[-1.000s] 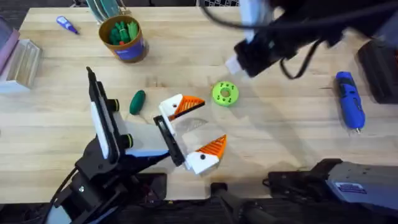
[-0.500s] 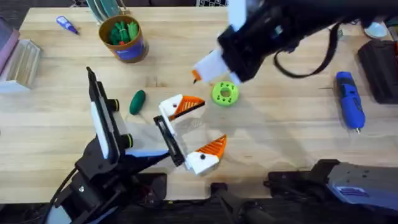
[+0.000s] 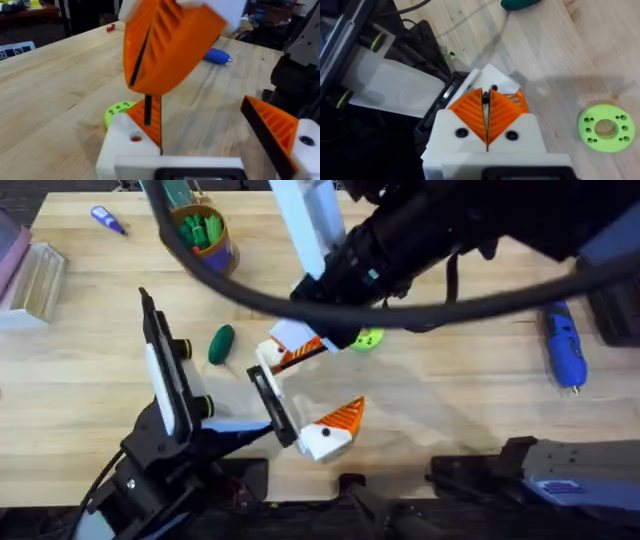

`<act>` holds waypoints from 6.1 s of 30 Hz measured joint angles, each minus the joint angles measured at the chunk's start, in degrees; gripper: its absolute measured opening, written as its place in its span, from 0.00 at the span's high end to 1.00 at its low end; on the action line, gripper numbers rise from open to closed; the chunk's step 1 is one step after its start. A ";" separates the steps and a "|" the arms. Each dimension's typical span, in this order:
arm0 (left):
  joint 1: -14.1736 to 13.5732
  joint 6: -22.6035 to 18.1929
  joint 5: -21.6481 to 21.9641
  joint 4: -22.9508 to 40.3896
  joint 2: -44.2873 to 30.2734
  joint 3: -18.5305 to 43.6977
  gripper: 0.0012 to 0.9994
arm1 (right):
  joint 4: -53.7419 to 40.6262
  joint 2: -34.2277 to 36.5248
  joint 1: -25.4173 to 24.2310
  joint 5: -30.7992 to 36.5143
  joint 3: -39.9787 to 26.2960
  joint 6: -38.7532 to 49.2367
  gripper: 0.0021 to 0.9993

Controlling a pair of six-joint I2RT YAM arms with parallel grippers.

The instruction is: Pick up the gripper from the table and insert it into the empty holder that is missing its gripper. Then pick up a screw, insert it into the mounting hole, and use the screwdriver to tighten it. Finally, clean up the table by picking up the vegetable and placing it into the bucket.

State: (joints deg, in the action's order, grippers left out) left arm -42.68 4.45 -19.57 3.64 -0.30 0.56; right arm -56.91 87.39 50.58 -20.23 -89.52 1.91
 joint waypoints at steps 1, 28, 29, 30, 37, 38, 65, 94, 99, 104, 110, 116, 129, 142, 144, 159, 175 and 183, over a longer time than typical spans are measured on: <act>0.00 0.00 0.00 0.00 -0.02 0.00 0.01 | 0.20 0.00 0.16 0.07 0.00 0.00 1.00; 0.00 0.02 0.00 -0.01 -0.01 0.00 0.01 | 0.53 2.14 0.28 2.78 0.00 -0.17 1.00; 0.00 0.06 0.00 0.00 0.00 0.00 0.01 | 0.28 2.14 0.31 2.78 0.00 -0.17 1.00; 0.00 0.09 0.02 0.00 -0.02 0.00 0.01 | 0.11 2.15 0.39 2.78 0.00 -0.17 1.00; 0.00 0.56 0.07 0.02 -0.02 0.00 0.01 | 0.01 2.89 1.04 2.30 -0.50 -0.17 1.00; 0.00 0.53 0.07 0.02 -0.02 0.00 0.01 | 0.13 2.91 1.05 2.15 -0.50 -0.16 1.00; 0.00 0.31 0.04 0.00 0.00 0.00 0.01 | -0.45 3.74 1.32 2.82 -0.50 -0.18 1.00; 0.00 0.71 0.09 0.02 -0.13 0.00 0.01 | 0.68 5.89 1.81 2.57 -0.52 -0.44 0.73; 0.02 0.92 0.11 0.02 -0.09 0.00 0.01 | -0.23 5.68 1.43 4.35 -0.81 -0.22 0.05; 0.00 0.40 0.02 0.00 -0.06 0.00 0.01 | -1.87 4.67 1.13 4.46 -0.79 -0.37 0.01; 0.00 0.22 0.00 0.00 -0.06 0.00 0.01 | -5.43 -0.04 -1.40 4.27 -0.79 -0.39 0.01; 0.00 0.20 0.00 -0.02 -0.06 0.00 0.01 | -6.22 -10.79 -5.66 4.27 0.22 -0.87 0.01; 0.00 -0.24 -0.11 -0.02 -0.06 0.00 0.28 | -4.46 -36.14 -10.11 3.04 22.71 -8.69 0.01; 0.00 -0.61 -0.02 -0.02 -0.06 0.00 0.99 | -3.52 -48.26 -10.16 2.71 28.26 -13.87 0.01; 0.00 -0.61 0.07 -0.02 -0.06 0.00 0.99 | -3.51 -47.97 -10.16 2.79 28.33 -13.94 0.01; 0.00 -0.61 0.10 -0.02 -0.06 0.00 0.99 | -2.95 -35.00 -15.61 18.47 28.35 -19.95 0.01; 0.00 -0.61 0.98 0.00 -0.06 0.00 0.99 | 4.44 -17.14 -52.84 22.91 28.35 -17.33 0.01; 0.00 -0.61 1.03 0.00 -0.06 0.00 0.99 | 10.97 -15.92 -65.85 31.35 28.35 -9.41 0.01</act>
State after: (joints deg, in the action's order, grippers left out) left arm -42.68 3.84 -18.55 3.64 -0.36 0.56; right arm -45.94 71.47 -15.26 11.12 -61.17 -7.50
